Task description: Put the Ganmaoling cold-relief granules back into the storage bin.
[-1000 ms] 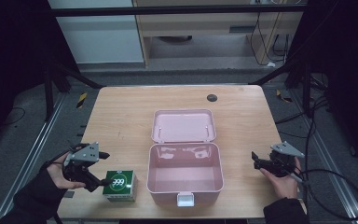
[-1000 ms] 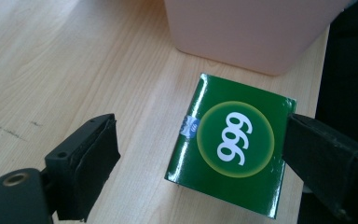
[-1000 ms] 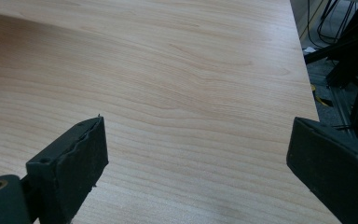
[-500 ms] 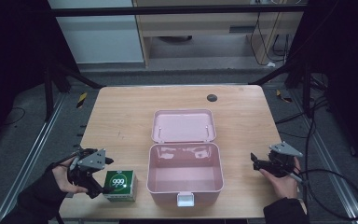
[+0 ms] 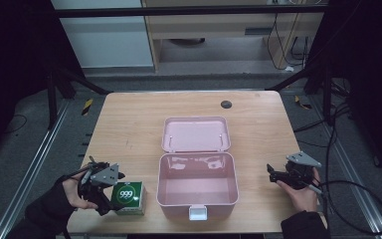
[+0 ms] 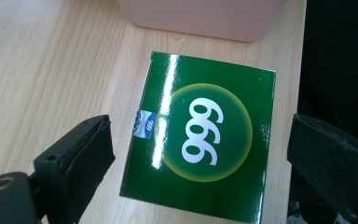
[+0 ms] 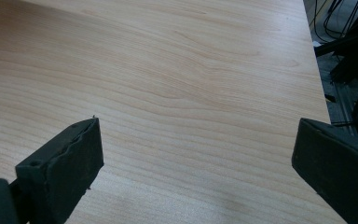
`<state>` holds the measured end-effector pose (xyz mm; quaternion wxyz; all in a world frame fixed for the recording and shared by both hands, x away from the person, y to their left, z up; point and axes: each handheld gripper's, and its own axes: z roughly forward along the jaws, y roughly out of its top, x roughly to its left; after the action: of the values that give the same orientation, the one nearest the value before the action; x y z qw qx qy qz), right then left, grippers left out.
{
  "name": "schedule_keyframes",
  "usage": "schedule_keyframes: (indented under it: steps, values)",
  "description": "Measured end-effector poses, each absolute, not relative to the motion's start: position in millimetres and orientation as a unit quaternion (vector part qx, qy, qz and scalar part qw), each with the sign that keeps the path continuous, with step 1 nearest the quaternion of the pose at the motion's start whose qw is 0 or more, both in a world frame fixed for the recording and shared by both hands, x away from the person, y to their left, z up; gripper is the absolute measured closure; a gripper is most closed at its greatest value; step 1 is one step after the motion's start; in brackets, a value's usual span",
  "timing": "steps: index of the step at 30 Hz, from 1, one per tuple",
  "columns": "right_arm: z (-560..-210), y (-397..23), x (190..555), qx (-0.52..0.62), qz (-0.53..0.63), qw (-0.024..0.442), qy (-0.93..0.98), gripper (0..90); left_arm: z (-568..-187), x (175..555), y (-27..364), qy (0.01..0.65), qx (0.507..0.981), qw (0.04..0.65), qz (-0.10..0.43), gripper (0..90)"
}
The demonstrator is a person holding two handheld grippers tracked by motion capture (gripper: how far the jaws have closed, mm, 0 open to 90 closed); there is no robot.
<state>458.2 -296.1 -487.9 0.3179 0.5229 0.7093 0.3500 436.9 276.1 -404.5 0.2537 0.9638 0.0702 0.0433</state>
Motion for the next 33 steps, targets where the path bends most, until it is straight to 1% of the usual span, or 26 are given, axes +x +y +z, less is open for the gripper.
schedule_keyframes:
  steps: [11, 20, 33]
  values:
    - [-489, -295, 459, 0.523, 0.343, 0.315, 0.714, 1.9, -412, 440, 265, 0.051, 0.968, 0.243, 0.038, 5.8]
    - [-490, -294, 459, 0.522, 0.339, 0.313, 0.717, 1.8, -423, 443, 260, 0.048, 0.969, 0.240, 0.031, 5.9]
    - [-491, -294, 460, 0.520, 0.334, 0.312, 0.721, 1.8, -439, 448, 255, 0.040, 0.973, 0.226, 0.009, 8.9]
